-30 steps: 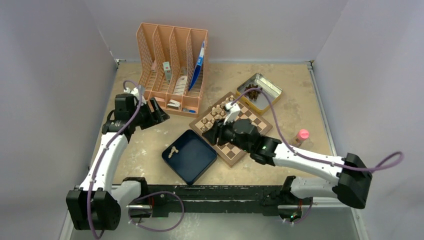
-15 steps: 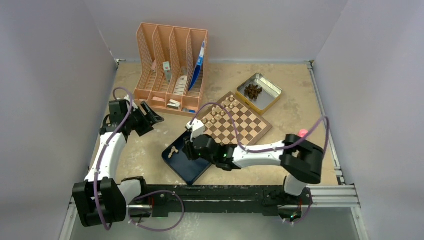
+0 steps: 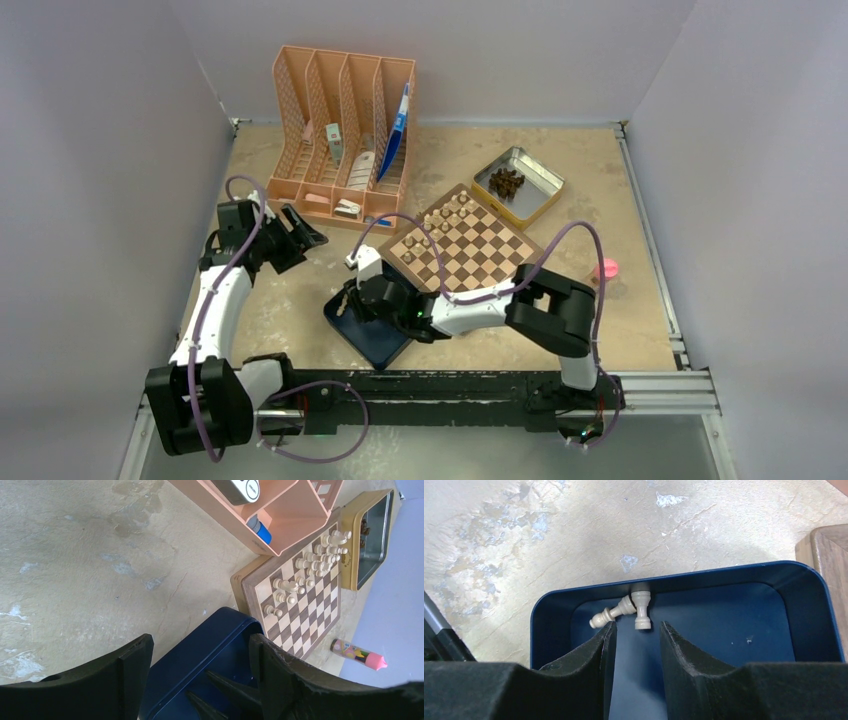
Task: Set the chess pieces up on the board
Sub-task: Pick up the chess piece from the storage box.
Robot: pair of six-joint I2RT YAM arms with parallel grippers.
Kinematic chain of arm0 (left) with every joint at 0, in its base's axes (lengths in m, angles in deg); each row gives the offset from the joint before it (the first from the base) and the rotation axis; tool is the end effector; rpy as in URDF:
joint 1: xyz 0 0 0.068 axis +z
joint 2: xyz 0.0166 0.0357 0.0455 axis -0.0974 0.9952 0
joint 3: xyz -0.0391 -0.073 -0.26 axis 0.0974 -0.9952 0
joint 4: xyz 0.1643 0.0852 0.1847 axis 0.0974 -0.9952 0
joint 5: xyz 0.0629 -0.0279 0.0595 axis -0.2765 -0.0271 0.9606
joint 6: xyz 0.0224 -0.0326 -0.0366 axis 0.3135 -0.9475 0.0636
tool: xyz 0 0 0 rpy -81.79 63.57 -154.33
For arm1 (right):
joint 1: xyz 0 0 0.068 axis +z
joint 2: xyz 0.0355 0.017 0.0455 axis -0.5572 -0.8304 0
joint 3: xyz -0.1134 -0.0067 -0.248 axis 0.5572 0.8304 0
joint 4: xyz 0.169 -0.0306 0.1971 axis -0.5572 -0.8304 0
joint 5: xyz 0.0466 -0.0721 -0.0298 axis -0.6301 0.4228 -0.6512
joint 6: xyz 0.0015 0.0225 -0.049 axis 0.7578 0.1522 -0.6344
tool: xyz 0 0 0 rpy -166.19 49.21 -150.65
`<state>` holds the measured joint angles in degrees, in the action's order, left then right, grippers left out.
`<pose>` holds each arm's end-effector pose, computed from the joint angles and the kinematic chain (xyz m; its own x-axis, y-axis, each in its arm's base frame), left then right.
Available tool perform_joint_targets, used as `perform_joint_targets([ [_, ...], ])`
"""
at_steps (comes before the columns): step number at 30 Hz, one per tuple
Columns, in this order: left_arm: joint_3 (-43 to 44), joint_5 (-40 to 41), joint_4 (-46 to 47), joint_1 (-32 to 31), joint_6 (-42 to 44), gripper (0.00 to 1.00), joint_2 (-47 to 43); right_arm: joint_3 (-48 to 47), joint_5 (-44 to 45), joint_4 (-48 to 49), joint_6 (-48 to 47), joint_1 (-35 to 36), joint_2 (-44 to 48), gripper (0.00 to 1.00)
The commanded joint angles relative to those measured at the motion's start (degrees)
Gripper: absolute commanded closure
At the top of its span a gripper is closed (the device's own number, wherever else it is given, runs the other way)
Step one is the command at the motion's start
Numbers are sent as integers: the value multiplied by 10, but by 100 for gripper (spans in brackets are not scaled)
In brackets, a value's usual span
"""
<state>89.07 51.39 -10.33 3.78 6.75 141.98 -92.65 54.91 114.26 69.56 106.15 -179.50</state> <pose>0.2190 0.0207 0.2432 -0.6720 -0.6383 -0.3755 -0.3012 0.6988 -0.6488 0.1382 0.3894 0.1759 -0.4370 -0.0615 -0.8973 -0.6577 0.7023 0.2722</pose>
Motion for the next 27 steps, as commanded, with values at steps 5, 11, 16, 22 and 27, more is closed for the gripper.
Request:
perform_joint_targets([
  [5,3,-26,16,5,20,30,-15,-42,28,15,-27,5,-26,60],
  [11,3,-28,16,6,21,30,-18,-56,40,4,-34,4,-49,61],
  [16,1,-33,19,5,21,30,-19,-61,42,3,-41,5,-60,64],
  [22,1,-35,20,5,22,31,-19,-58,35,1,-41,5,-67,66],
  [27,1,-45,23,6,25,32,-20,-59,44,-6,-46,5,-67,74],
])
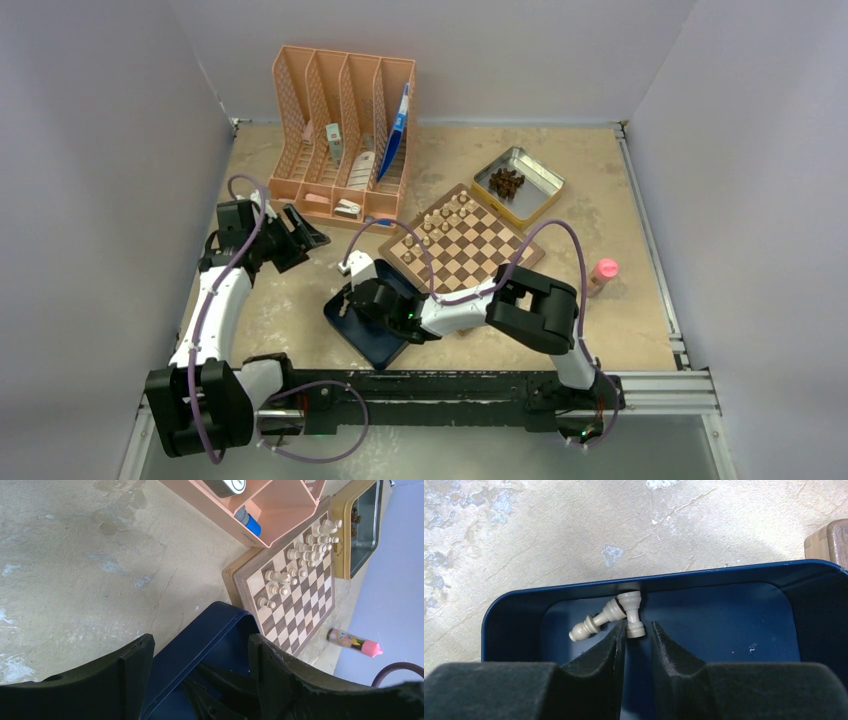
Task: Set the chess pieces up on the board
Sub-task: Pick up the chess piece from the storage box.
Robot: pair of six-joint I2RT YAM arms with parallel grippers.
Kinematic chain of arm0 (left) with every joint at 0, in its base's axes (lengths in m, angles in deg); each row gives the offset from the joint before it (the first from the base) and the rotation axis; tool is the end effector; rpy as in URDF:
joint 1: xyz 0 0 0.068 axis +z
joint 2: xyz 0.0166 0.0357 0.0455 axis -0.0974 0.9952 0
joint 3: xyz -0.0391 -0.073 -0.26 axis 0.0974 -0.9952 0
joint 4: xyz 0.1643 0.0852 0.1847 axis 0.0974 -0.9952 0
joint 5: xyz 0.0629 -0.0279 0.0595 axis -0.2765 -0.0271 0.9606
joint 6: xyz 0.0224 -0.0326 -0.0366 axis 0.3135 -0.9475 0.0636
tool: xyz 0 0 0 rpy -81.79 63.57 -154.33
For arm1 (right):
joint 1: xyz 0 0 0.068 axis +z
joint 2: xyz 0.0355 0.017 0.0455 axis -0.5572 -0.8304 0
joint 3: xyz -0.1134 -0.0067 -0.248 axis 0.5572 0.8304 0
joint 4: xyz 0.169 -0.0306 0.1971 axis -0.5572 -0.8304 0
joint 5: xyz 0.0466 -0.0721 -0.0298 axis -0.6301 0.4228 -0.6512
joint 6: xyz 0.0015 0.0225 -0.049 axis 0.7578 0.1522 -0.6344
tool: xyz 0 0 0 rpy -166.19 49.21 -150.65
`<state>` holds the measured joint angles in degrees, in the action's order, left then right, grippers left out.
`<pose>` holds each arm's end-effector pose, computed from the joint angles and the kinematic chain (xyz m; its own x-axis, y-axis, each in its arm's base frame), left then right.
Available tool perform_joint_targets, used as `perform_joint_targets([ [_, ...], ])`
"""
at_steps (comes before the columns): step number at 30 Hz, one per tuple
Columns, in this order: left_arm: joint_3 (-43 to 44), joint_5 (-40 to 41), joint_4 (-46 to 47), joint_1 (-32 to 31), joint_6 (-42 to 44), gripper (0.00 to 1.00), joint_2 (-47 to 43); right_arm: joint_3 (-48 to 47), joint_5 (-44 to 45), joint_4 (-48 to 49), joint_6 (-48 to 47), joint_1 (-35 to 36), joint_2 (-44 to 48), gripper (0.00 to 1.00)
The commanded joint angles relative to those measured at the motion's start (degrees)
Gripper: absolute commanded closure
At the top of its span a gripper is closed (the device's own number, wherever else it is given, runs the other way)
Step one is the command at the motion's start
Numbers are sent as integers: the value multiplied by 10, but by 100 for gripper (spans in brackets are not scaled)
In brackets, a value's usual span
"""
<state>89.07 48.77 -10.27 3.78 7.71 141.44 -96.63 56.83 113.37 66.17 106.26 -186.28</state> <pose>0.2176 0.0190 0.2457 -0.6904 -0.6170 -0.3777 -0.2576 0.6975 -0.6687 0.1440 0.4067 0.1478 -0.4071 -0.1508 -0.9009 -0.6606 0.7297 0.1764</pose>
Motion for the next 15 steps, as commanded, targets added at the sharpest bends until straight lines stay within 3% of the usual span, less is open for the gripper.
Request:
perform_joint_targets([
  [1,0,-24,25,5,16,33,-14,-18,25,0,-15,4,4,77],
  [5,-1,-51,32,6,26,34,-12,-13,15,-12,-18,4,31,84],
  [15,-18,-181,80,5,73,35,-11,24,-15,-59,-24,-13,144,88],
])
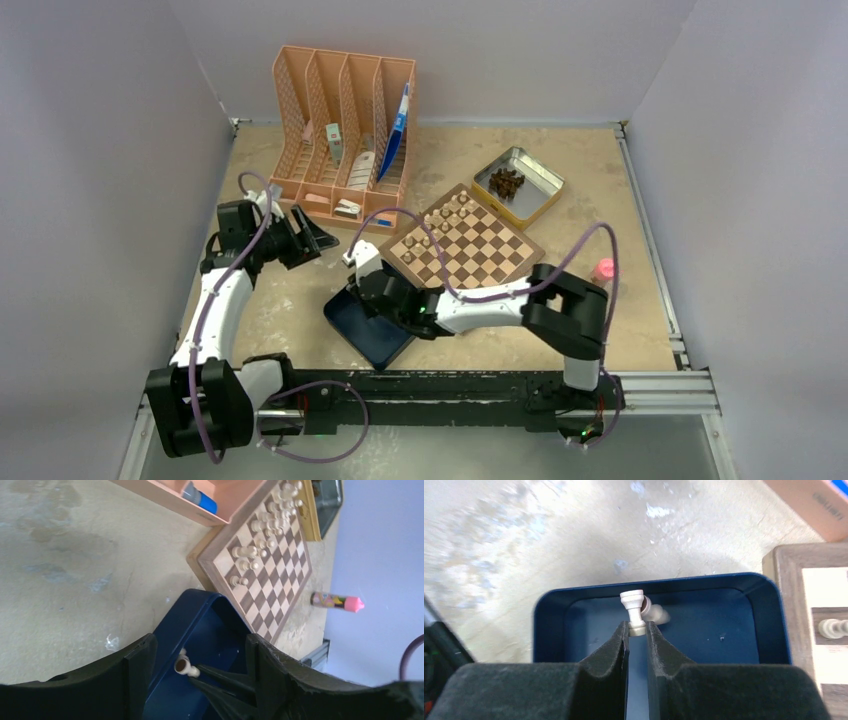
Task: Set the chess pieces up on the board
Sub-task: Pick up the chess piece from the storage box, then place the chess piece on the chessboard.
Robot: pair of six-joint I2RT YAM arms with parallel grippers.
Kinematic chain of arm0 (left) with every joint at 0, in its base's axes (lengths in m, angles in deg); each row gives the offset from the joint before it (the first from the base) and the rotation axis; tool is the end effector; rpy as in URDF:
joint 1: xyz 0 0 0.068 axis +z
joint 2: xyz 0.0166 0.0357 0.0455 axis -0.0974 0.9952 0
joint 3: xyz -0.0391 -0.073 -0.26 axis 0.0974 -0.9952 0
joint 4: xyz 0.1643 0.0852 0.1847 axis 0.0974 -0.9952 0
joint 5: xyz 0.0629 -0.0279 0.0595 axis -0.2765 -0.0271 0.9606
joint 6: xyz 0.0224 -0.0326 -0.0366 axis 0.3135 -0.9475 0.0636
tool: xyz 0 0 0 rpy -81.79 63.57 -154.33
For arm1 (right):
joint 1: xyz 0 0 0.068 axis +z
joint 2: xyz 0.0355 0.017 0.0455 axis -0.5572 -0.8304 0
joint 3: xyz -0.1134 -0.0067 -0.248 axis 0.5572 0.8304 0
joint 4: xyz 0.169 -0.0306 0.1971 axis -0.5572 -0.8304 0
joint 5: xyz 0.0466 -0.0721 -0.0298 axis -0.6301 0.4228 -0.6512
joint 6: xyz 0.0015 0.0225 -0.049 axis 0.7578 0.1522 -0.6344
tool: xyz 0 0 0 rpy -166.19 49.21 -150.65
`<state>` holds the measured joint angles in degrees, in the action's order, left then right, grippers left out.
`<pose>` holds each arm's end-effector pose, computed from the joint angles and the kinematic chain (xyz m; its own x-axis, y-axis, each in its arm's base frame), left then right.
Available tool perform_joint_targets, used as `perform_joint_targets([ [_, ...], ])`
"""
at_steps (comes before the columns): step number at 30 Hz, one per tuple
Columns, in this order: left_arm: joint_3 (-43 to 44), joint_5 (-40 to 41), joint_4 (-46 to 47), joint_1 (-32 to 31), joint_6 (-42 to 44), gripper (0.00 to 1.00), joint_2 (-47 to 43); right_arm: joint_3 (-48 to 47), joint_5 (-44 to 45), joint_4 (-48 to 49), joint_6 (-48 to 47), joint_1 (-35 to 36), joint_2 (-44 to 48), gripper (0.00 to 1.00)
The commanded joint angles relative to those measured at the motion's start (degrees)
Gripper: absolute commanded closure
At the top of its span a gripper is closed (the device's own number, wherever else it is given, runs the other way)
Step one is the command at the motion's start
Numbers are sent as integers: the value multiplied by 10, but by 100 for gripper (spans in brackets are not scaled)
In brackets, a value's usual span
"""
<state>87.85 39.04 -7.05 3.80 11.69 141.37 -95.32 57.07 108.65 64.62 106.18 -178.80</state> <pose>0.2180 0.0140 0.2455 -0.7489 -0.5274 -0.4012 -0.0867 0.6782 -0.7297 0.1401 0.3921 0.1856 -0.3814 -0.1470 -0.9127 -0.6691 0.7251 0.1628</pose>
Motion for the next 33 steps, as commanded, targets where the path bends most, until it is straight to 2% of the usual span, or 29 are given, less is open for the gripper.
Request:
perform_joint_targets([
  [1,-3,-96,48,5,36,36,-8,17,-26,-17,-7,-17,83,88],
  [13,3,-239,37,-8,26,45,-7,73,-159,-76,11,-86,227,89],
  [21,-4,-213,57,-125,15,51,-6,90,-253,-112,28,-124,281,89],
  [28,-15,-230,80,-145,10,54,-28,113,-313,-119,40,-133,317,89],
  [33,-14,-244,60,-160,51,54,-46,129,-337,-115,41,-136,336,90],
])
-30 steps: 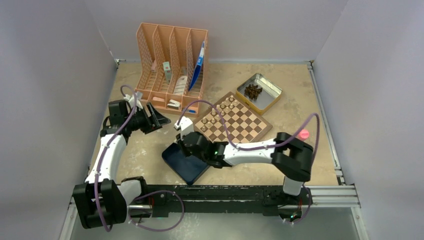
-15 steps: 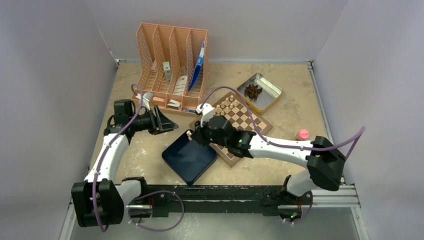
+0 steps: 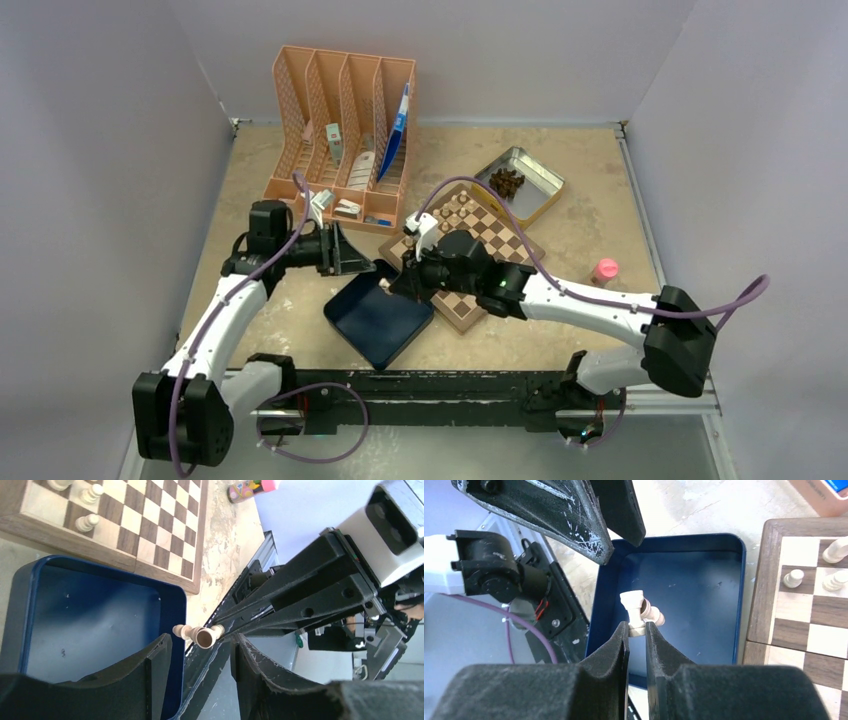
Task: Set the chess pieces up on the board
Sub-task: Place the chess piece on the chessboard.
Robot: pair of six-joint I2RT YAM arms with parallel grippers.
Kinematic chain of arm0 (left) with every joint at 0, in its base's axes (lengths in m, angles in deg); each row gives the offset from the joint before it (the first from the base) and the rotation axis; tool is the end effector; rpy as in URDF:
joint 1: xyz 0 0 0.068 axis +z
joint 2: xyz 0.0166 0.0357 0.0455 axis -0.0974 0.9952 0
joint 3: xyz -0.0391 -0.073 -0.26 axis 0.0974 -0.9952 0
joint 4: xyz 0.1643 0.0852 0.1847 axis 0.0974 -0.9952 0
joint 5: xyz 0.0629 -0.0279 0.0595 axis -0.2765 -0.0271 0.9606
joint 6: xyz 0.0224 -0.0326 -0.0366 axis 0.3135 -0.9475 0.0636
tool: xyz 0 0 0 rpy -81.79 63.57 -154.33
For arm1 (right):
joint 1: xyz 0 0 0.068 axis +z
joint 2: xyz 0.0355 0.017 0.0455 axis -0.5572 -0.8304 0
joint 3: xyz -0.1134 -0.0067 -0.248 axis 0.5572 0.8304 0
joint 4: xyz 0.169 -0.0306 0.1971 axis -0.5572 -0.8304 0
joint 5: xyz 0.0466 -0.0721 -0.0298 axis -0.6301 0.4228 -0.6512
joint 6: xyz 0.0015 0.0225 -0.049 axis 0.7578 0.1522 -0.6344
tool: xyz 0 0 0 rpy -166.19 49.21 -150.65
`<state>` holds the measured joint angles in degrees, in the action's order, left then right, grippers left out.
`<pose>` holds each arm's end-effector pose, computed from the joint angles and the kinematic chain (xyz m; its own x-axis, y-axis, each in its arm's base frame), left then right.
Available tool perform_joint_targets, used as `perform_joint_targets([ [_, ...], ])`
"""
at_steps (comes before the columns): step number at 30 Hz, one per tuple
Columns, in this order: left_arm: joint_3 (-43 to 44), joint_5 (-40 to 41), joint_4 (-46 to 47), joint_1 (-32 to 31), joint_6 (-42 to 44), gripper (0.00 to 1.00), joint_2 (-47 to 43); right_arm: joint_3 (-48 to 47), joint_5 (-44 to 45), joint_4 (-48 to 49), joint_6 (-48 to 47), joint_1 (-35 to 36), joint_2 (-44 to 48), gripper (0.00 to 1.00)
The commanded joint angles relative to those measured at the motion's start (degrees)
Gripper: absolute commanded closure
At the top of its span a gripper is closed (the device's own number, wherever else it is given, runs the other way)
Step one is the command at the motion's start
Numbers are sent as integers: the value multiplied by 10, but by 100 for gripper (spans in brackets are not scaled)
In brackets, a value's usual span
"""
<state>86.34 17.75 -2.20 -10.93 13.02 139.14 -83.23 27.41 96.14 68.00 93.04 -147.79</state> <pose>0.2040 -0.0497 0.2571 -0.8914 -0.1665 -0.4216 0.3219 0.4224 -0.8473 0.1579 0.2716 0.2806 -0.5076 -0.0683 -0.8589 -0.7644 0.4956 0.4123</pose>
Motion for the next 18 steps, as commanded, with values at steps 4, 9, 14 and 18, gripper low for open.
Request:
perform_joint_targets([
  [4,-17,-45,28,-21,68,54,-61,13,-72,8,17,-21,32,90],
  [9,-26,-98,87,-24,118,52,-91,14,-118,4,21,-44,42,89],
  [14,5,-112,56,-28,274,51,-129,18,-156,2,26,-56,52,90],
  [18,5,-143,42,-29,396,48,-154,25,-190,7,27,-57,60,90],
])
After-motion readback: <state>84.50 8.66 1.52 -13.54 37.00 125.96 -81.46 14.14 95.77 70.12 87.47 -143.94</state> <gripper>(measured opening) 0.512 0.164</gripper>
